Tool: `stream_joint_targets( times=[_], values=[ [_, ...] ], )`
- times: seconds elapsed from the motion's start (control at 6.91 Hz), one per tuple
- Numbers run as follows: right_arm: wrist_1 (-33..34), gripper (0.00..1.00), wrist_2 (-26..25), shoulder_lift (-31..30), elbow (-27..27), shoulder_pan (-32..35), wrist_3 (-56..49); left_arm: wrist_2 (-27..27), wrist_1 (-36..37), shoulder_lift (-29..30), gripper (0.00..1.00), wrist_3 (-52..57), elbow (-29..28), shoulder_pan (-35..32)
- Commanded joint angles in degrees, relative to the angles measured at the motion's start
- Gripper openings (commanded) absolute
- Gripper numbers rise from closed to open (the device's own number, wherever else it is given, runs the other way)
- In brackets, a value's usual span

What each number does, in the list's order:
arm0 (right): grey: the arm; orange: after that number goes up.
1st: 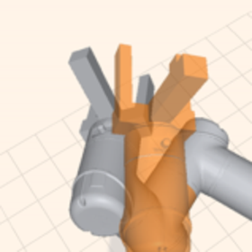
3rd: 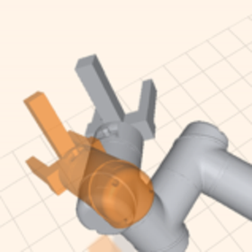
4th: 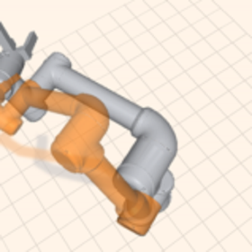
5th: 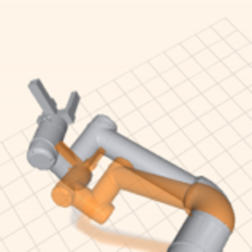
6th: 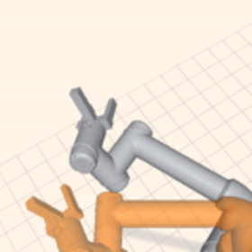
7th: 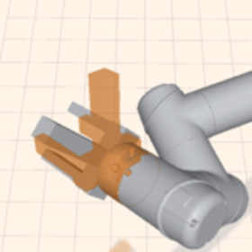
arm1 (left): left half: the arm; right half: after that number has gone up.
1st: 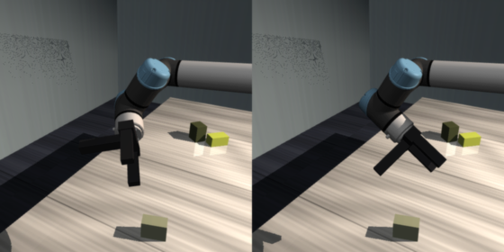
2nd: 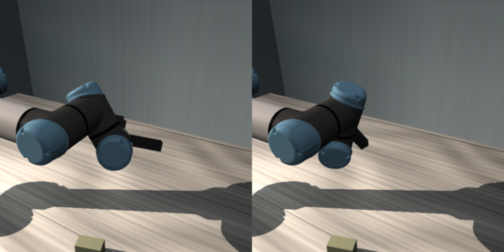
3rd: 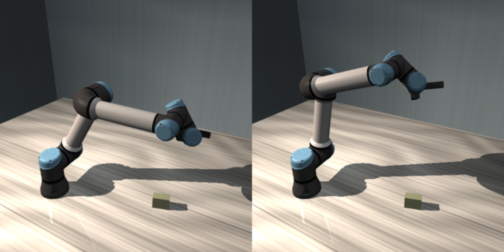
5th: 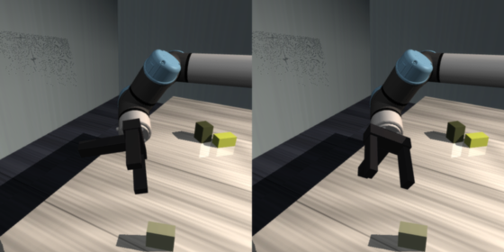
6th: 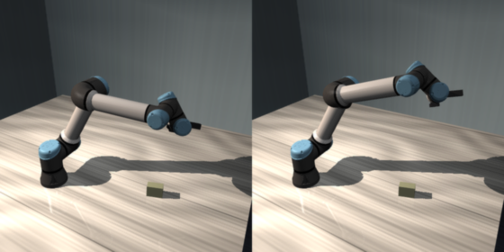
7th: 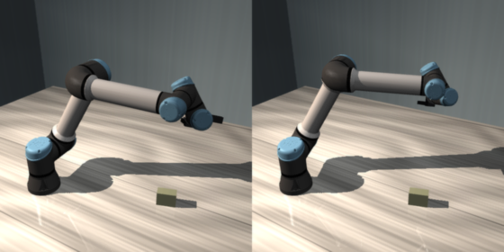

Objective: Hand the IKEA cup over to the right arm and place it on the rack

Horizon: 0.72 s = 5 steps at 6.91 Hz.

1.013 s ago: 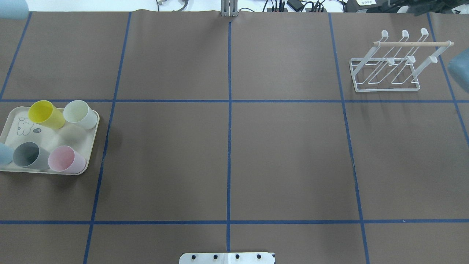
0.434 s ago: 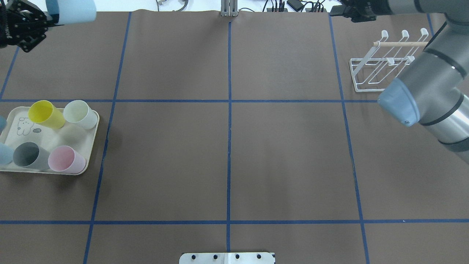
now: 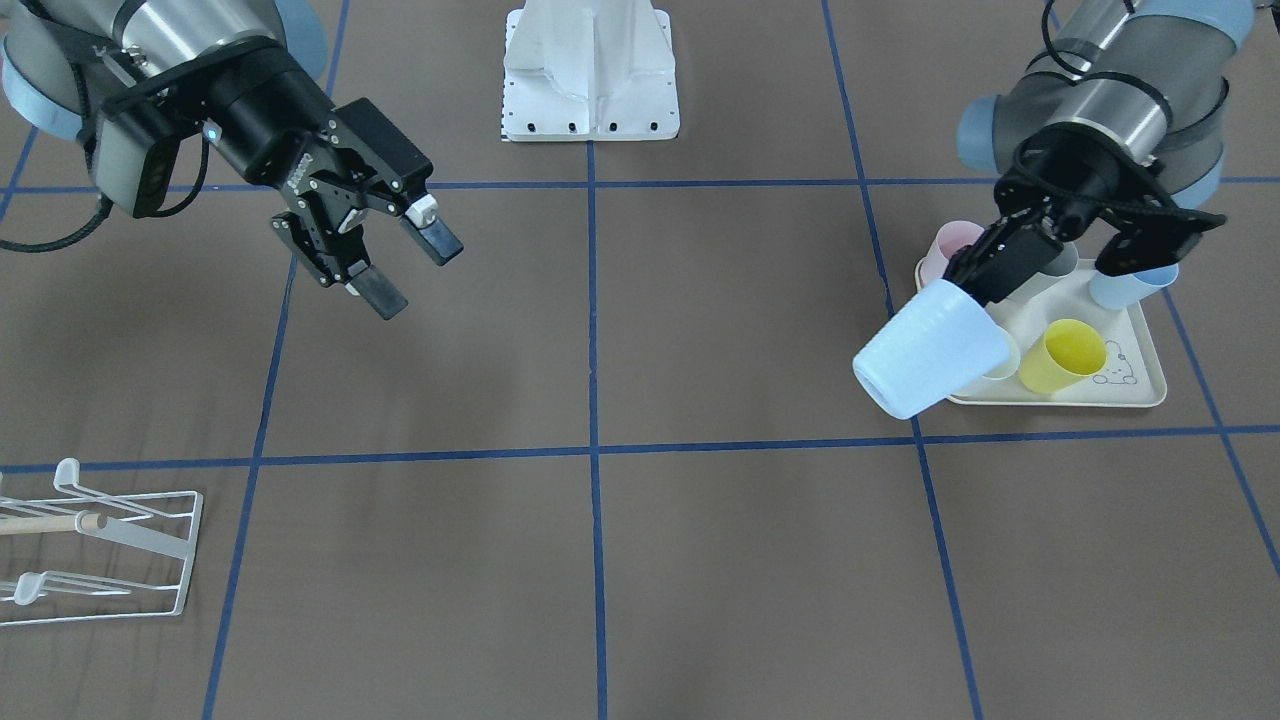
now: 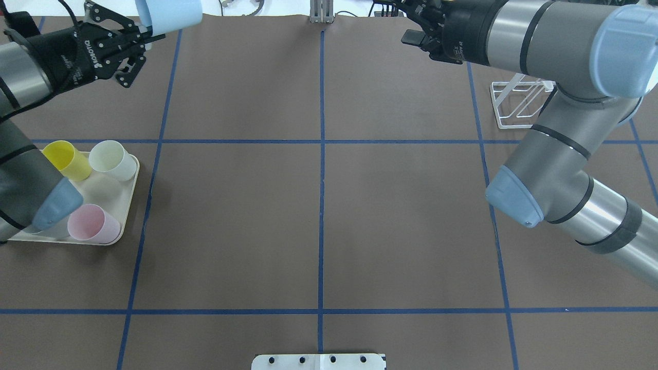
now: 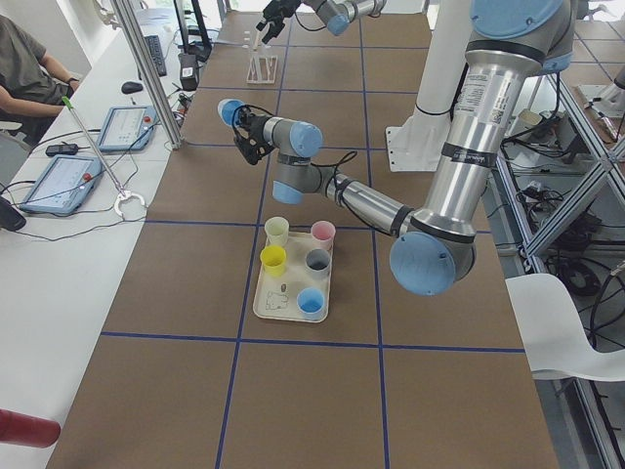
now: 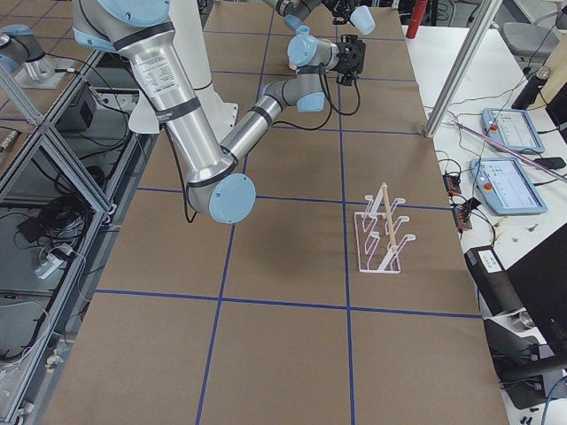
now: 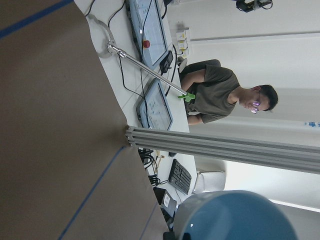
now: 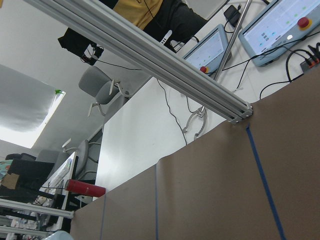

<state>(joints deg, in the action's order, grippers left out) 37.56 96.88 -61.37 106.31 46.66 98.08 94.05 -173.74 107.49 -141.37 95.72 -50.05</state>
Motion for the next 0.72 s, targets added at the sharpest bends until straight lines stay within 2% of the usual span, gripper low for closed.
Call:
stream_joint_targets(
  times=[0.0,0.14,0.43,0.58],
  values=[
    [-6.33,0.99,-1.69,0.11,-0.4,-1.48,3.68,-10.42,-9.63,2.19,0.0,-10.73,-1.4,7.3],
    [-8.8,0.99,-3.52,0.02,-0.57,-2.7,5.26,-14.99,-14.65,3.59,0.0,-12.94,-3.67,10.29],
    [-11.1,0.99,-8.88,0.02,-0.57,-7.0,5.71,-22.21,-15.66,10.17,0.0,-13.49,-6.5,16.45],
    [-12.41,0.99,-10.9,0.02,-0.75,-8.5,6.06,-23.9,-15.66,11.24,0.0,-13.41,-6.77,17.69]
  ],
)
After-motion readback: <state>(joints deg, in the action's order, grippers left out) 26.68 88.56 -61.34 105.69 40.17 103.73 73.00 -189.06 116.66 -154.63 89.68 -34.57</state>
